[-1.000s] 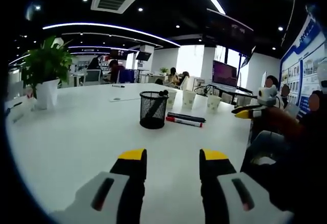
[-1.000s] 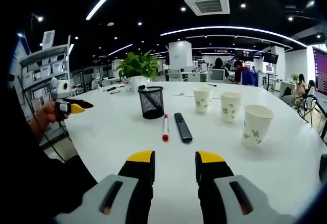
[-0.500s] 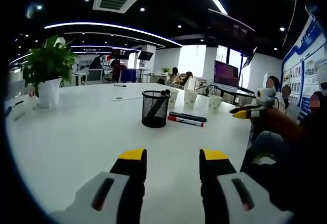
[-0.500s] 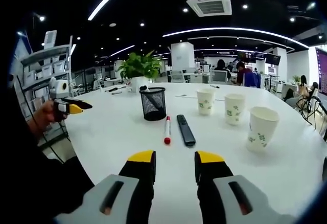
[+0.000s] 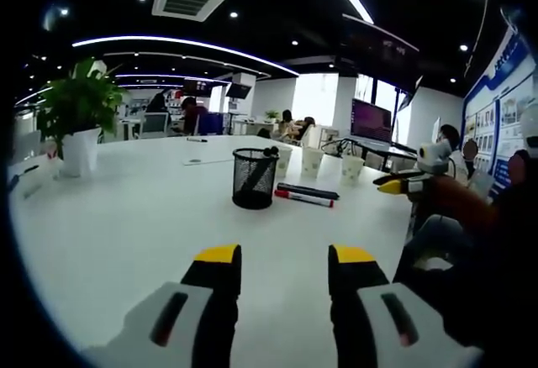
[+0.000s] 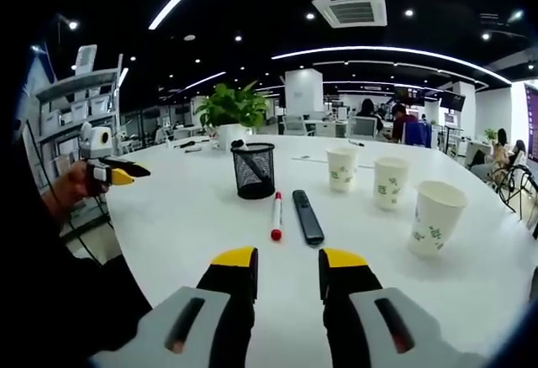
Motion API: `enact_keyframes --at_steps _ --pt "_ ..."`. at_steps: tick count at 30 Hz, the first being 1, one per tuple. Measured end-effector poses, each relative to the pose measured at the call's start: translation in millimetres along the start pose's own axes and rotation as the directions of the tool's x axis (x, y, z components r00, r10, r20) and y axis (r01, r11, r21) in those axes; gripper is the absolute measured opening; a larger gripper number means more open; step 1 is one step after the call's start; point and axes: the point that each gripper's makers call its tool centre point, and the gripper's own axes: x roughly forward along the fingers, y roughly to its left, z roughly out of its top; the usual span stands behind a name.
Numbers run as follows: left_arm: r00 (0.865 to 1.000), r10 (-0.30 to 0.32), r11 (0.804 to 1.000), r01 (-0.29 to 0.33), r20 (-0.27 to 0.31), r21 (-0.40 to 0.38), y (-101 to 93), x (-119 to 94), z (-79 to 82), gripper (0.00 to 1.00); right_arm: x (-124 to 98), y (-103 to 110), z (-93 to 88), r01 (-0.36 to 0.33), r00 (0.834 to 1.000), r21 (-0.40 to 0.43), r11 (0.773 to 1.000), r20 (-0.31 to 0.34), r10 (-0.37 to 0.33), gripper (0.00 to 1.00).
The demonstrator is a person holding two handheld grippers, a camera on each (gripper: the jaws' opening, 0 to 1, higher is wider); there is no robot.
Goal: Place the scattered laser pointers and whiteboard markers into the pen holder and stack the scattered paper cups together
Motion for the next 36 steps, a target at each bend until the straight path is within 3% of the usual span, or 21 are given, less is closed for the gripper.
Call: enact_keyframes --at_steps 36 --pt "1.0 0.008 1.0 -0.008 -0.003 -0.007 8.2 -6.9 -2.5 0.43 27.4 11.5 -5.4 -0.038 0.999 -0.002 0.999 -0.032 0.038 0.31"
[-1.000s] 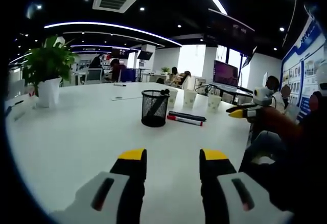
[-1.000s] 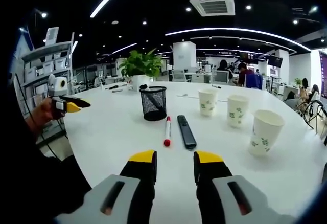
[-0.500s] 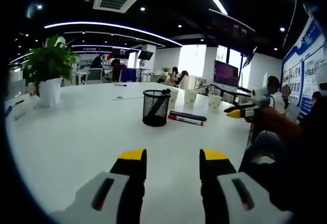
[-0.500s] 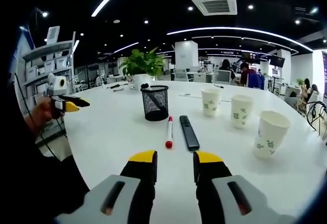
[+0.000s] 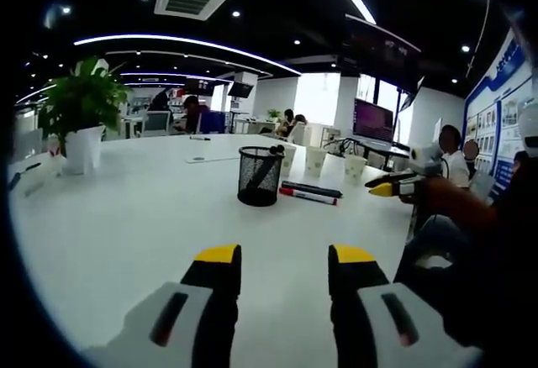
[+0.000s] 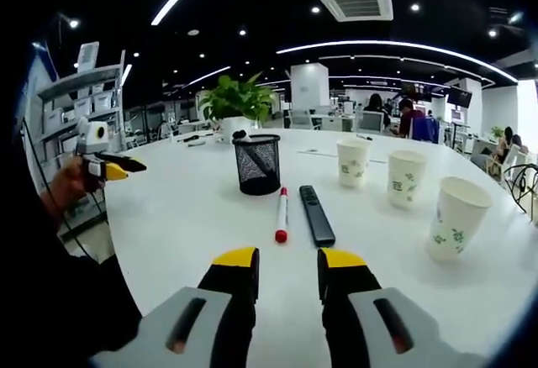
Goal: Place the scattered laser pointers and whiteboard markers into the pen holder and stack the scattered paper cups together
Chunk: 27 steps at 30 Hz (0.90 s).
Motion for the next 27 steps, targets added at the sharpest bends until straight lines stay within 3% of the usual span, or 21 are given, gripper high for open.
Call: enact_keyframes --at_steps 27 --pt "1.0 0.008 1.0 -0.008 -0.012 0.012 -1.4 -1.6 5.5 0.43 3.3 1.5 -2.7 -0.016 1.0 0.015 1.0 0.007 0.016 0.3"
